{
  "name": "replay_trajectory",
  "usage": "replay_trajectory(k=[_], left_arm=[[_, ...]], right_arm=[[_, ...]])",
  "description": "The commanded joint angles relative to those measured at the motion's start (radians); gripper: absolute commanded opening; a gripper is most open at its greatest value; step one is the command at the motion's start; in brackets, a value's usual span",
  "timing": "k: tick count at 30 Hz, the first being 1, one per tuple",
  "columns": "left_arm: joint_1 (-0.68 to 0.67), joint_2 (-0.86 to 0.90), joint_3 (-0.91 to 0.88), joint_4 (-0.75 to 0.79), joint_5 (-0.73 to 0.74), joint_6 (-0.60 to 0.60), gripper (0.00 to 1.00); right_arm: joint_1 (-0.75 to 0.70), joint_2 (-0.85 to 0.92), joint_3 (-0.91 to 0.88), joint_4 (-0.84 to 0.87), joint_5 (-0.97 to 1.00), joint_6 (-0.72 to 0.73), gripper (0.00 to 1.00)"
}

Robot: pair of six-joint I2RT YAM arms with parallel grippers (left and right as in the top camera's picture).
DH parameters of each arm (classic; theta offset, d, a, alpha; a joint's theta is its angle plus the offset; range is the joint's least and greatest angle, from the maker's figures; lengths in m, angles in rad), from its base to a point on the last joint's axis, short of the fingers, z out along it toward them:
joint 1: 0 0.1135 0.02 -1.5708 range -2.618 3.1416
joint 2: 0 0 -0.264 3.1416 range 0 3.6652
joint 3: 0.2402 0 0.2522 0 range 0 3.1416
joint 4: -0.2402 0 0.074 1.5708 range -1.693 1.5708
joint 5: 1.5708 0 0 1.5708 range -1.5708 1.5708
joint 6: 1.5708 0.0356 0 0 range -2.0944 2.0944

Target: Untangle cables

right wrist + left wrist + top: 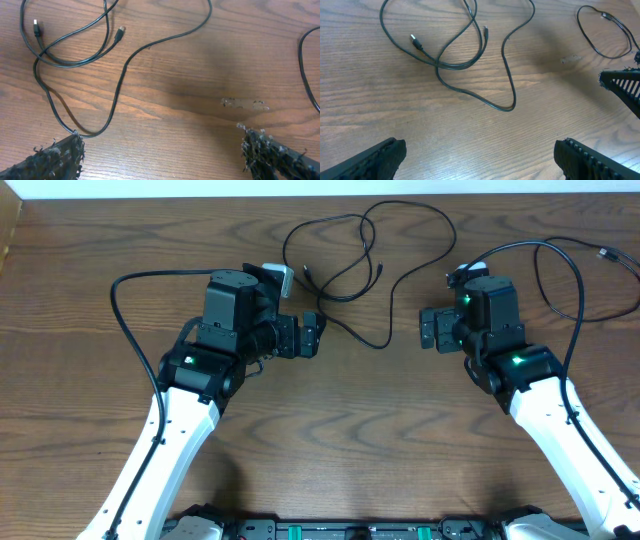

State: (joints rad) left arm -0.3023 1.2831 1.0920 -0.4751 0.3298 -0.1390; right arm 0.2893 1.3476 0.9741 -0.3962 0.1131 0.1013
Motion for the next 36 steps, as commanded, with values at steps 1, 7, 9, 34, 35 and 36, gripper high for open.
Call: replay_trajectory(k=[1, 7, 9, 34, 35, 36], left_arm=[[0.003, 0.004, 0.022, -0.004, -0.01, -0.009, 1.0], [0.003, 0.0, 0.021, -0.019, -0.01, -0.009, 1.0], [0.003, -0.009, 0.018, -0.046, -0.024, -0.003, 1.0], [0.003, -0.829, -0.823, 0.182, -0.192, -0.005, 1.0], [0.003, -0.865, -0.861, 0.217, -0.191, -0.005, 1.0], [0.003, -0.901, -0.896, 0.253, -0.185, -0.005, 1.0]], right_arm=[[-0.002, -0.005, 0.002, -0.003, 0.015, -0.01, 0.99], [-0.002, -0.005, 0.002, -0.006, 0.016, -0.01, 0.99], [-0.002, -0.005, 0.002, -0.006, 0.015, -0.01, 0.99], [-0.002, -0.005, 0.002, -0.006, 0.016, -0.01, 0.99], [-0.002, -0.005, 0.002, -0.006, 0.016, -0.01, 0.99], [-0.002, -0.005, 0.002, -0.006, 0.016, -0.01, 0.99]])
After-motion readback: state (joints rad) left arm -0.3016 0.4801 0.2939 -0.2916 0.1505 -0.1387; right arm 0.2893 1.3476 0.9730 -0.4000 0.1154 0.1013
